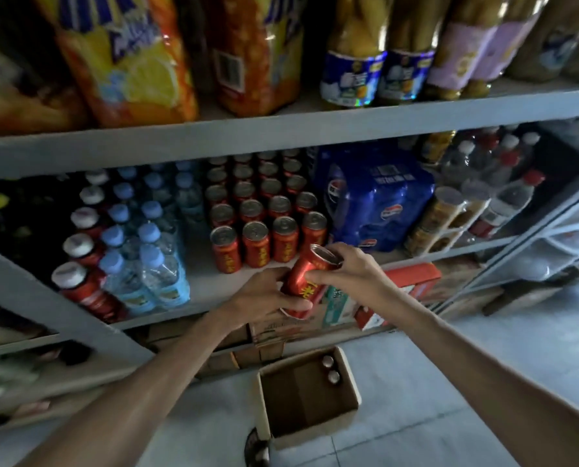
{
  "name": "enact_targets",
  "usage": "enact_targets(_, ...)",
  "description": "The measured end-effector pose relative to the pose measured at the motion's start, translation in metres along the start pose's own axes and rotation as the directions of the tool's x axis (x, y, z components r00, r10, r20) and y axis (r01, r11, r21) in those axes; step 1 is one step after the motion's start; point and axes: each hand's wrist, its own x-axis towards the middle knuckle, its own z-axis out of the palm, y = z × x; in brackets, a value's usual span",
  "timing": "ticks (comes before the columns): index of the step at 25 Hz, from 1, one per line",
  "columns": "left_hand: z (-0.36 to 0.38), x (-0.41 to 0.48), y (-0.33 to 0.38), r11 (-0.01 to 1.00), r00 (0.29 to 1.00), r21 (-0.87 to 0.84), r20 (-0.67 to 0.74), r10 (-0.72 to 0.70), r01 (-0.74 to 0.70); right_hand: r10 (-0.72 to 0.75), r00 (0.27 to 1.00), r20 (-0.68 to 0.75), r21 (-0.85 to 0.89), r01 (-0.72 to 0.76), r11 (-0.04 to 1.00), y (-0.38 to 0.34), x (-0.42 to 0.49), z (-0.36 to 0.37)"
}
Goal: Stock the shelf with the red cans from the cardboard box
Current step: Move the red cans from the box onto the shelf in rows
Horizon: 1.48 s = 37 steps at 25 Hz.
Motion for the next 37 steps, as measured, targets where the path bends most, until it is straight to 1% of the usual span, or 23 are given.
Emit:
enact_targets(2, -0.016, -0.008, -0.014, 1.000, 0.995, -0.010, -0.093, 0.022, -0.023, -0.043, 0.999, -0.006, 0.000, 0.043, 0.999, -0.011, 0.018, 0.022)
enact_targets(4, -0.027, -0.015, -0.027, 0.999, 0.971, 0.047, -0.237, 0.016, -0.005, -0.113, 0.993, -0.022, 0.005, 0.113, 0.994, -0.017, 0.034, 0.045)
enact_targets(6, -0.033, -0.020, -0.044, 0.991, 0.903, 0.116, -0.429, -0.012, 0.069, -0.172, 0.984, -0.041, -0.020, 0.172, 0.985, -0.020, 0.050, 0.068)
enact_targets(7, -0.037, -0.021, -0.053, 0.987, 0.859, 0.117, -0.510, -0.036, 0.112, -0.195, 0.980, -0.047, -0.046, 0.193, 0.980, -0.021, 0.057, 0.079)
enact_targets(8, -0.042, -0.021, -0.060, 0.986, 0.828, 0.088, -0.556, -0.071, 0.144, -0.223, 0.974, -0.050, -0.083, 0.218, 0.972, -0.021, 0.064, 0.087)
enact_targets(9, -0.047, -0.020, -0.067, 0.983, 0.817, 0.049, -0.565, -0.118, 0.176, -0.254, 0.966, -0.046, -0.128, 0.246, 0.961, -0.020, 0.071, 0.095)
enact_targets(11, -0.056, -0.016, -0.076, 0.971, 0.831, 0.007, -0.519, -0.201, 0.239, -0.303, 0.953, -0.031, -0.212, 0.290, 0.933, -0.015, 0.082, 0.107)
enact_targets(15, -0.057, -0.006, -0.084, 0.932, 0.831, 0.092, -0.490, -0.264, 0.351, -0.390, 0.921, 0.011, -0.309, 0.374, 0.874, -0.004, 0.093, 0.125)
enact_targets(17, -0.056, -0.002, -0.087, 0.920, 0.827, 0.082, -0.473, -0.303, 0.384, -0.414, 0.910, 0.018, -0.314, 0.398, 0.862, -0.003, 0.094, 0.132)
enact_targets(19, -0.055, 0.001, -0.092, 0.914, 0.824, 0.073, -0.466, -0.322, 0.399, -0.404, 0.915, 0.009, -0.352, 0.381, 0.855, -0.002, 0.094, 0.136)
enact_targets(22, -0.054, 0.004, -0.095, 0.918, 0.837, 0.084, -0.450, -0.313, 0.388, -0.390, 0.920, -0.030, -0.511, 0.321, 0.798, -0.002, 0.095, 0.138)
enact_targets(24, -0.054, 0.007, -0.096, 0.911, 0.837, 0.106, -0.448, -0.314, 0.398, -0.378, 0.925, -0.022, -0.554, 0.304, 0.775, -0.002, 0.097, 0.138)
enact_targets(28, -0.054, 0.009, -0.096, 0.899, 0.828, 0.107, -0.448, -0.338, 0.425, -0.376, 0.927, -0.009, -0.561, 0.306, 0.769, 0.003, 0.096, 0.142)
enact_targets(31, -0.053, 0.012, -0.094, 0.883, 0.811, 0.125, -0.469, -0.350, 0.453, -0.396, 0.918, -0.006, -0.523, 0.334, 0.784, 0.006, 0.094, 0.143)
enact_targets(37, -0.050, 0.012, -0.093, 0.887, 0.821, 0.142, -0.464, -0.333, 0.440, -0.404, 0.915, -0.015, -0.497, 0.344, 0.797, 0.008, 0.094, 0.145)
